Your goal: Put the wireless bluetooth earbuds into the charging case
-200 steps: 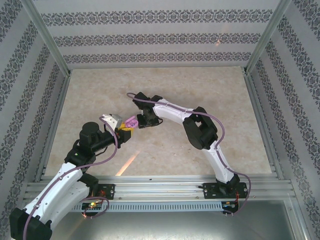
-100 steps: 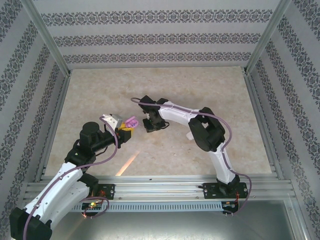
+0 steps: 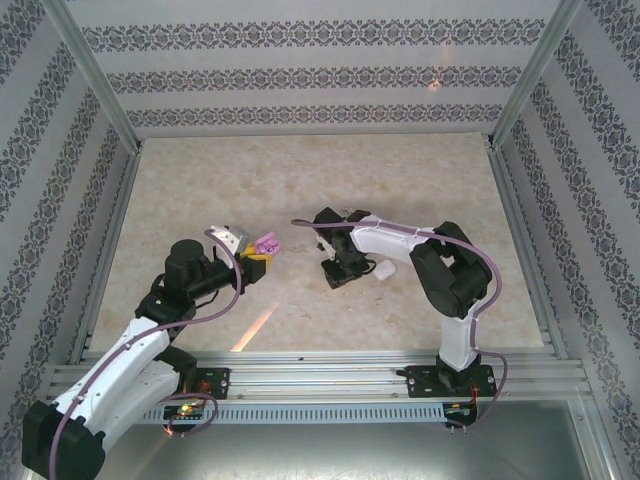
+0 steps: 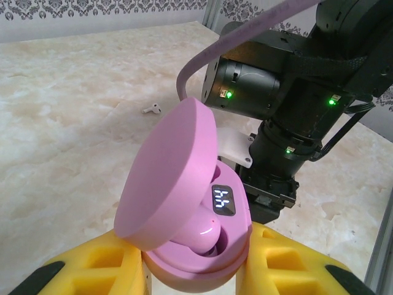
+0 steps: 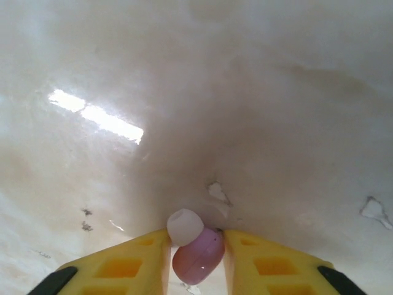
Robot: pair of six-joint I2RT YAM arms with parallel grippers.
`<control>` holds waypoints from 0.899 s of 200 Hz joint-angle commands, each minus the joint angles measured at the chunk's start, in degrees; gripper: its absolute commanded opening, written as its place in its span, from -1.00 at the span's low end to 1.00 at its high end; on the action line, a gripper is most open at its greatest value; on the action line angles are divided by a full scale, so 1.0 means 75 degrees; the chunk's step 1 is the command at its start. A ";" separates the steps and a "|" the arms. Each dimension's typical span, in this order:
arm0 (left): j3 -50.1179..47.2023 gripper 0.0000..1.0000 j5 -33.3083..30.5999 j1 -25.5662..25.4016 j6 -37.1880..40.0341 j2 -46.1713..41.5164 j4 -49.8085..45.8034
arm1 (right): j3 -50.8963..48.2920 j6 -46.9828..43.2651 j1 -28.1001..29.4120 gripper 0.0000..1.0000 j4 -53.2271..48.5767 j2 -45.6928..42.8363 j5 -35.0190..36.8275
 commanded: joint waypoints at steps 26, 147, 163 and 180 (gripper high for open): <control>0.0215 -0.89 0.0249 0.0091 -0.0064 -0.0010 0.0327 | 0.0051 0.0396 0.0027 -0.23 -0.0351 -0.0852 -0.0126; 0.0127 -0.90 0.0371 0.0100 -0.0054 -0.0161 0.0214 | -0.1168 0.2983 0.0749 -0.54 0.1488 -0.1014 -0.0487; 0.0099 -0.90 0.0373 0.0092 -0.0058 -0.0210 0.0199 | -0.1260 0.2956 0.0739 -0.55 0.1489 -0.0922 -0.0321; 0.0052 -0.90 0.0365 0.0098 -0.0073 -0.0252 0.0204 | -0.1345 0.2928 0.0687 -0.55 0.1557 -0.0813 -0.0290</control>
